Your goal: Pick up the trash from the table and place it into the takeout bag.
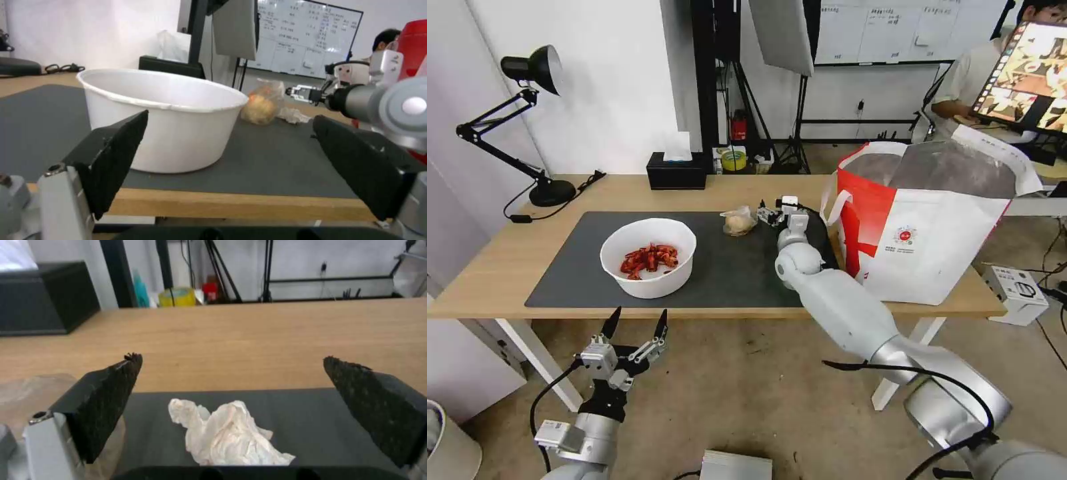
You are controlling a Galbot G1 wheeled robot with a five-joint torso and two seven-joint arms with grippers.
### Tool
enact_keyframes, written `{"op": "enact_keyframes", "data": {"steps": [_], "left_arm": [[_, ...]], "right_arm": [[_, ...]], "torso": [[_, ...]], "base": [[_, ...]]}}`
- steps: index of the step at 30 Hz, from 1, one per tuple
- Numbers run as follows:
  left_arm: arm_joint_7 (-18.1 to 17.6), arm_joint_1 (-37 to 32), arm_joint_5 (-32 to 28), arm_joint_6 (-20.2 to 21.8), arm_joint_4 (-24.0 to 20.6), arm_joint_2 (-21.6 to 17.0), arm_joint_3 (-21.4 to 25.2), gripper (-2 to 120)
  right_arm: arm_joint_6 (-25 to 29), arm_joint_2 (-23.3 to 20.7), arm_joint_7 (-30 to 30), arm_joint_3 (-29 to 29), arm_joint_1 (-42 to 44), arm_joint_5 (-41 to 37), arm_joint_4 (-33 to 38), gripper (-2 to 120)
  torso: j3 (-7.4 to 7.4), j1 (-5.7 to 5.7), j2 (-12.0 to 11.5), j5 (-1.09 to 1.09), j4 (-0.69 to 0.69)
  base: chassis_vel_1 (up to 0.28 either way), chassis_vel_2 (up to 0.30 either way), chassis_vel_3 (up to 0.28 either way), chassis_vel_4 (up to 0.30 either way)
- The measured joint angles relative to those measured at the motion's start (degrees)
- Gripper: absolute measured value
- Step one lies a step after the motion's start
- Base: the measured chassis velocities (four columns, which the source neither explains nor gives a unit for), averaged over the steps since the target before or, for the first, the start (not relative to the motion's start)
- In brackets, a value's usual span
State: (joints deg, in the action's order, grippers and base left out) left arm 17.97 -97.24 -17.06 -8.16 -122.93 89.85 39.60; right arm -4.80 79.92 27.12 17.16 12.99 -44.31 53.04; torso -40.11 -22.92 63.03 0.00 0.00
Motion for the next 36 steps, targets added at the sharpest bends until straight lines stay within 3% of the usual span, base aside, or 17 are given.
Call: {"op": "enact_keyframes", "data": {"steps": [8, 26, 29, 31, 36], "left_arm": [[0.1, 0.0, -0.2, -0.1, 0.6, 0.1, 0.2, 100], [0.4, 0.6, -1.0, -0.3, 2.2, 0.2, 0.4, 100], [0.4, 0.7, -1.0, -0.3, 2.5, 0.2, 0.3, 100], [0.4, 0.7, -1.0, -0.3, 2.7, 0.3, 0.2, 100], [0.4, 0.8, -0.8, -0.3, 2.9, 0.3, -0.1, 100]], "right_arm": [[-6.1, 1.2, 1.7, 1.6, -2.1, -2.0, -2.7, 100], [-9.2, 3.1, 2.8, 1.2, -3.1, -2.7, -6.5, 100], [-9.8, 3.0, 2.8, 1.2, -3.0, -2.7, -6.4, 94], [-10.0, 2.7, 2.8, 1.2, -2.8, -2.8, -6.0, 82], [-10.0, 2.4, 2.8, 1.2, -2.6, -2.9, -6.0, 68]], "torso": [[0.00, 0.00, 0.0, 0.00, 0.00], [0.00, 0.00, 0.0, 0.00, 0.01], [0.00, 0.00, 0.0, 0.00, 0.01], [0.00, 0.01, 0.0, 0.00, 0.00], [0.00, 0.00, 0.0, 0.01, 0.00]], "base": [[0.000, 0.000, 0.000, 0.000], [0.000, 0.000, 0.000, 0.000], [0.000, 0.000, 0.000, 0.000], [0.000, 0.000, 0.000, 0.000], [0.000, 0.000, 0.000, 0.000]]}}
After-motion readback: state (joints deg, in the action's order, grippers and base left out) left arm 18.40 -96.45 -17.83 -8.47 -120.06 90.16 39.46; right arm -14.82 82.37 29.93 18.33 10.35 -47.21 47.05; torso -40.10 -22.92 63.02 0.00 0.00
